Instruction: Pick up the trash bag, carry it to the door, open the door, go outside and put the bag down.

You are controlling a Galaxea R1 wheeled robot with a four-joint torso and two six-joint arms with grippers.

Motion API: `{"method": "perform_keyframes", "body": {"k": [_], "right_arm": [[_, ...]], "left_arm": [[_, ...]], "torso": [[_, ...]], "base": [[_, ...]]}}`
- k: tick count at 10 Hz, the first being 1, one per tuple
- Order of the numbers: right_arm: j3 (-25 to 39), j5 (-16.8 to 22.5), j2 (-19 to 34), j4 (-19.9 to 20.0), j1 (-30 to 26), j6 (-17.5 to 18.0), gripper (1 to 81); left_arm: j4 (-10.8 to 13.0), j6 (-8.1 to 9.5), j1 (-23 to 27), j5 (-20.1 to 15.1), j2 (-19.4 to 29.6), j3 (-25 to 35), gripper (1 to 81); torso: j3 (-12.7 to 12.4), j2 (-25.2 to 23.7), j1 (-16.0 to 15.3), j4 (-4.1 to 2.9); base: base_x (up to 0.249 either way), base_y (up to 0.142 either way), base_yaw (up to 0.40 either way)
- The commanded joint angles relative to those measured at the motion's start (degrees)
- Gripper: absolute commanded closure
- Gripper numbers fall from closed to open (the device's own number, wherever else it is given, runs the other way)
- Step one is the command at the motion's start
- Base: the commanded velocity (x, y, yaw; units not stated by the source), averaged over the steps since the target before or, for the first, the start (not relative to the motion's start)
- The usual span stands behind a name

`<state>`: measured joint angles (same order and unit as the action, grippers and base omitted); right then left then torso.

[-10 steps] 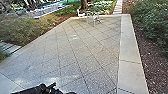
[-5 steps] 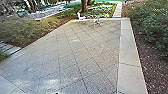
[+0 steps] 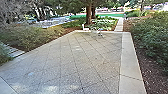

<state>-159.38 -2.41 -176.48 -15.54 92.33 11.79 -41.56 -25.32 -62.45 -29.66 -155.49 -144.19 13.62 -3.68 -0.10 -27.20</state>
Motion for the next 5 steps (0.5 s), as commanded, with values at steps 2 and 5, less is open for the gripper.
{"method": "perform_keyframes", "body": {"k": [2, 5], "right_arm": [[1.63, 2.06, -1.8, -0.1, -1.14, 0.43, 1.0], [1.54, 1.97, -1.79, -0.1, -1.22, 0.87, 1.0]], "left_arm": [[-0.01, -8.61, -5.97, 8.04, -4.92, -1.8, 81.1], [0.25, -9.84, -8.17, 9.01, -7.38, -1.97, 81.1]], "torso": [[-0.4, -0.02, 0.02, -0.09], [-0.46, -0.05, 0.05, -0.11]], "base": [[0.0, 0.0, 0.0], [0.0, 0.0, 0.0]]}}
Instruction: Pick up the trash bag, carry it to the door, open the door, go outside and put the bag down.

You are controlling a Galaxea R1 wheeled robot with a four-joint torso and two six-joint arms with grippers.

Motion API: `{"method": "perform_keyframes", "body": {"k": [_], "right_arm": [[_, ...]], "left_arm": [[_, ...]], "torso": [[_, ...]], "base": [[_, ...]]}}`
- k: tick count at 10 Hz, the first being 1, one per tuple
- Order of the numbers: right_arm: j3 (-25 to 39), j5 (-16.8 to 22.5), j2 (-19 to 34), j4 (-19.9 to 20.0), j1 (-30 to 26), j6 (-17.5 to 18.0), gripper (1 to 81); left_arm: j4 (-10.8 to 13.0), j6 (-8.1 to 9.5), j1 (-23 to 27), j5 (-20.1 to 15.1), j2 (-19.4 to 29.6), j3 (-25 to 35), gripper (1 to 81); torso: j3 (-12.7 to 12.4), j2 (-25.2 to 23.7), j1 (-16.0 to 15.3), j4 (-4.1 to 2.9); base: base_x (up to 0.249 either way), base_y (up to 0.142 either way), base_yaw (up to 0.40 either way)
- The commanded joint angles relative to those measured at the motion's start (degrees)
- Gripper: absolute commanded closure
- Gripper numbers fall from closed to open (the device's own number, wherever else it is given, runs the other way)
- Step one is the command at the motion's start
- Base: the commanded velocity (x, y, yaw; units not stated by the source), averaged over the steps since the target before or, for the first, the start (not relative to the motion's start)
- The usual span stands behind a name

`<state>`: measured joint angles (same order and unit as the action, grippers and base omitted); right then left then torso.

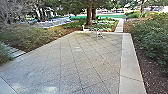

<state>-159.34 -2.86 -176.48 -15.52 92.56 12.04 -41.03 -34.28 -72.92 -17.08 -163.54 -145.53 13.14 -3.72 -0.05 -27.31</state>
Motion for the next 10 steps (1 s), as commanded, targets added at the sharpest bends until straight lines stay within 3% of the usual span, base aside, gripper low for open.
{"method": "perform_keyframes", "body": {"k": [1, 2, 3, 4, 5, 6, 8, 9, 10], "right_arm": [[1.42, 2.43, -1.79, -0.13, -1.37, 0.79, 1.0], [1.5, 1.9, -1.79, -0.04, -1.37, 0.79, 1.0], [1.5, 1.9, -1.79, -0.04, -1.37, 0.88, 1.0], [1.41, 1.9, -1.79, -0.04, -1.37, 0.88, 1.0], [1.5, 1.9, -1.79, -0.04, -1.37, 0.88, 1.0], [1.5, 1.9, -1.79, -0.04, -1.37, 0.96, 1.0], [1.5, 1.9, -1.79, -0.04, -1.37, 0.88, 1.0], [1.5, 1.9, -1.79, -0.04, -1.37, 0.88, 1.0], [1.5, 1.9, -1.79, -0.04, -1.37, 0.88, 1.0]], "left_arm": [[-0.28, -0.96, 1.51, -3.49, -0.03, -0.89, 1.0], [-0.19, -1.22, 0.47, -3.06, -0.91, -1.07, 1.0], [-0.19, -2.27, -0.94, -0.43, -2.14, -1.51, 1.0], [-0.19, -3.76, -2.44, 2.9, -3.37, -2.03, 1.0], [-0.1, -4.99, -3.84, 4.5, -4.51, -2.47, 1.0], [-0.19, -5.89, -4.46, 4.69, -5.57, -3.35, 1.0], [-0.19, -6.41, -4.82, 4.69, -6.36, -3.97, 1.0], [-0.1, -6.5, -4.99, 4.69, -6.54, -3.97, 1.0], [0.51, -6.76, -5.43, 5.21, -7.07, -3.97, 1.0]], "torso": [[0.0, 0.0, 0.0, 0.0], [0.0, -0.02, 0.0, 0.0], [0.0, -0.02, 0.0, 1.3], [-0.02, -0.02, 0.0, 3.15], [-0.02, -0.02, 0.0, 4.14], [-0.02, -0.02, 0.0, 5.24], [-0.02, -0.02, 0.02, 8.43], [-3.51, -0.02, 0.02, 9.24], [-3.01, -0.02, 0.0, 7.17]], "base": [[0.0, 0.0, 0.0], [0.0, 0.0, 0.0], [0.0, 0.0, 0.0], [0.0, 0.0, 0.0], [0.0, 0.0, 0.0], [0.0, 0.0, 0.0], [0.0, 0.0, 0.0], [0.0, 0.0, 0.0], [0.0, 0.0, 0.0]]}}
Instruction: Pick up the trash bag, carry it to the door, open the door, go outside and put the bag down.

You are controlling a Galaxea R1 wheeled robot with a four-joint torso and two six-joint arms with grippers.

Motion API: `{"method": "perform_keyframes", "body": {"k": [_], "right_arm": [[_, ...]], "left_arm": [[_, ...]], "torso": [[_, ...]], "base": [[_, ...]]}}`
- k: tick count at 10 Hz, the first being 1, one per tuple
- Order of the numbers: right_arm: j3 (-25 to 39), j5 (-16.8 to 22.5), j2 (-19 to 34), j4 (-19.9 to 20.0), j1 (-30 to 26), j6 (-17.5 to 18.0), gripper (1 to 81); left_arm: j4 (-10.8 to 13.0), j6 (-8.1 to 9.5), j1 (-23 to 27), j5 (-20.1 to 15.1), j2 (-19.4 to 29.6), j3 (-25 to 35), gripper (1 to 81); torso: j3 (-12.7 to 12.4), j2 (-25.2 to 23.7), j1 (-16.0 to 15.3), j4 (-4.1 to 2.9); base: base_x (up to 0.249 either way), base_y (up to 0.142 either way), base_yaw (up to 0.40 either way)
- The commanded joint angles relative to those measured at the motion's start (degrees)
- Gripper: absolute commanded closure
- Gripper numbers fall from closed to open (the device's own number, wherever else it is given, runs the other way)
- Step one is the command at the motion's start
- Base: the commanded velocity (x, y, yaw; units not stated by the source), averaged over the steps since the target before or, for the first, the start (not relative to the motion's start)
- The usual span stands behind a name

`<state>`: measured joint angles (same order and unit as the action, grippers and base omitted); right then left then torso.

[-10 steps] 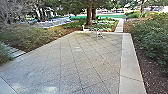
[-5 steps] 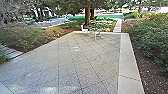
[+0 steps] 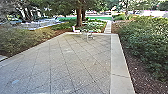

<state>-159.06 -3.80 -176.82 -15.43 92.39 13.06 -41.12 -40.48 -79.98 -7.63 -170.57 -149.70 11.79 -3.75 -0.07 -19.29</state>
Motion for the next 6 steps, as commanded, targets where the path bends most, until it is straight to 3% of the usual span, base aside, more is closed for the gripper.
{"method": "perform_keyframes", "body": {"k": [1, 2, 3, 4, 6], "right_arm": [[1.22, 2.84, -1.45, -0.12, -1.2, -0.14, 1.0], [1.22, 2.75, -1.45, -0.12, -1.2, -0.14, 1.0], [1.22, 2.83, -1.45, -0.12, -1.28, -0.05, 1.0], [1.31, 2.84, -1.45, -0.12, -1.28, -0.14, 1.0], [1.22, 2.84, -1.45, -0.12, -1.28, -0.05, 1.0]], "left_arm": [[2.52, -0.65, 0.49, -1.1, -1.0, -0.16, 1.0], [4.56, -0.65, -0.92, 2.71, -2.23, -1.03, 1.0], [6.74, -0.56, -1.8, 4.99, -3.98, -3.13, 1.0], [7.02, -0.56, -1.89, 4.99, -4.69, -4.19, 1.0], [7.11, -0.56, -1.89, 4.91, -5.13, -4.29, 1.0]], "torso": [[0.19, 0.0, 0.0, -0.09], [-0.92, 0.0, 0.02, 0.3], [-4.44, -0.04, 0.07, 0.41], [-7.16, -0.04, 0.07, 0.41], [-9.22, -0.04, 0.07, 0.41]], "base": [[0.0, 0.0, 0.0], [0.0, 0.0, 0.0], [0.0, 0.0, 0.0], [0.0, 0.0, 0.0], [0.0, 0.0, 0.0]]}}
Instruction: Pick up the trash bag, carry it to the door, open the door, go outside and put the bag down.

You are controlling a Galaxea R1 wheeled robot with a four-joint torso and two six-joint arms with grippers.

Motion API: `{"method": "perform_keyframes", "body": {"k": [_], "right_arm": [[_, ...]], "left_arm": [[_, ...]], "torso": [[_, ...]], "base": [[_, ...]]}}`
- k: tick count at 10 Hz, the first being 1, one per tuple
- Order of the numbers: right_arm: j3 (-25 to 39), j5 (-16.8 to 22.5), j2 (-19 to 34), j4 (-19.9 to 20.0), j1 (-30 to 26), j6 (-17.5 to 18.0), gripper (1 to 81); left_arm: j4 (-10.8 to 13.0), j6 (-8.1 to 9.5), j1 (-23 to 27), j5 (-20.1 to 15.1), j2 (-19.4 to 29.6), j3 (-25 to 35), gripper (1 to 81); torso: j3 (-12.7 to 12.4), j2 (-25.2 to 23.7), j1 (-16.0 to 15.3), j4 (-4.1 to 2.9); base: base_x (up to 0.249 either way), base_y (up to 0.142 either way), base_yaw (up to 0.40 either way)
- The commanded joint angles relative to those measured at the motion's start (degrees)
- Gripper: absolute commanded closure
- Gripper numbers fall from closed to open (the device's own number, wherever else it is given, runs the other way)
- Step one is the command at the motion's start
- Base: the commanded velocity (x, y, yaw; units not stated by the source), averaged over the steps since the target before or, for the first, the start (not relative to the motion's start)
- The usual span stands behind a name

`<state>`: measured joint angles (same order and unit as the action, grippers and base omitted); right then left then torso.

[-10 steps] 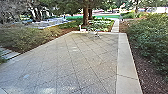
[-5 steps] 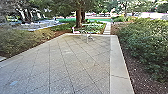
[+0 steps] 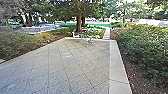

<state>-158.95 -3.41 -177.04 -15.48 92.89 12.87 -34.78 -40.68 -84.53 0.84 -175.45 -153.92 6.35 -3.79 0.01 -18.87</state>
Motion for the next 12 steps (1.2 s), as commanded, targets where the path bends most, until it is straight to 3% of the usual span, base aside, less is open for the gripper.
{"method": "perform_keyframes", "body": {"k": [1, 2, 4, 5, 6, 7, 9, 10, 11, 12], "right_arm": [[1.11, 2.45, -1.23, -0.07, -1.87, 0.13, 1.0], [1.2, 2.45, -1.23, -0.07, -1.87, 0.05, 1.0], [1.29, 2.45, -1.23, -0.07, -1.96, 0.13, 1.0], [1.29, 2.45, -1.23, -0.07, -1.96, 0.13, 1.0], [1.29, 2.45, -1.23, 0.01, -1.96, 0.13, 1.0], [1.29, 2.45, -1.23, -0.07, -1.96, 0.13, 1.0], [1.29, 2.45, -1.23, 0.1, -2.04, 0.13, 1.0], [1.29, 2.53, -1.23, 0.1, -2.05, 0.13, 1.0], [1.29, 2.53, -1.23, 0.1, -2.05, 0.13, 1.0], [1.29, 2.45, -1.23, 0.1, -2.04, 0.13, 1.0]], "left_arm": [[0.77, -0.37, 2.66, -3.57, -0.35, -0.07, 1.0], [0.77, -0.45, 2.66, -3.57, -0.43, -0.07, 1.0], [0.77, -0.45, 2.57, -3.65, -0.35, -0.07, 1.0], [0.85, -0.45, 2.65, -3.65, -0.43, -0.07, 1.0], [0.85, -0.45, 2.57, -3.65, -0.43, -0.07, 1.0], [0.85, -0.45, 2.66, -3.65, -0.43, -0.07, 1.0], [0.85, -0.45, 2.57, -3.74, -0.52, -0.07, 1.0], [0.94, -0.45, 2.65, -3.74, -0.52, -0.07, 1.0], [0.94, -0.45, 2.57, -3.75, -0.61, -0.07, 1.0], [0.85, -0.36, 2.48, -3.66, -0.61, -0.07, 1.0]], "torso": [[-5.02, 0.0, -0.01, 0.0], [-6.19, -0.02, -0.01, 3.95], [-8.32, -0.09, -0.01, 5.89], [-5.42, -0.09, -0.01, 2.73], [-6.21, -0.11, -0.01, 4.18], [-6.64, -0.13, -0.01, 4.94], [-6.64, -0.15, -0.01, 4.96], [-6.64, -0.15, -0.01, 10.03], [-6.66, -0.15, -0.01, 10.43], [-6.66, -0.15, -0.01, 11.5]], "base": [[0.0, 0.0, 0.0], [0.0, 0.0, 0.0], [0.0, 0.0, 0.0], [0.0, 0.0, 0.0], [0.0, 0.0, 0.0], [0.0, 0.0, 0.0], [0.0, 0.0, 0.0], [0.0, 0.0, 0.0], [0.0, 0.0, 0.0], [0.0, 0.0, 0.0]]}}
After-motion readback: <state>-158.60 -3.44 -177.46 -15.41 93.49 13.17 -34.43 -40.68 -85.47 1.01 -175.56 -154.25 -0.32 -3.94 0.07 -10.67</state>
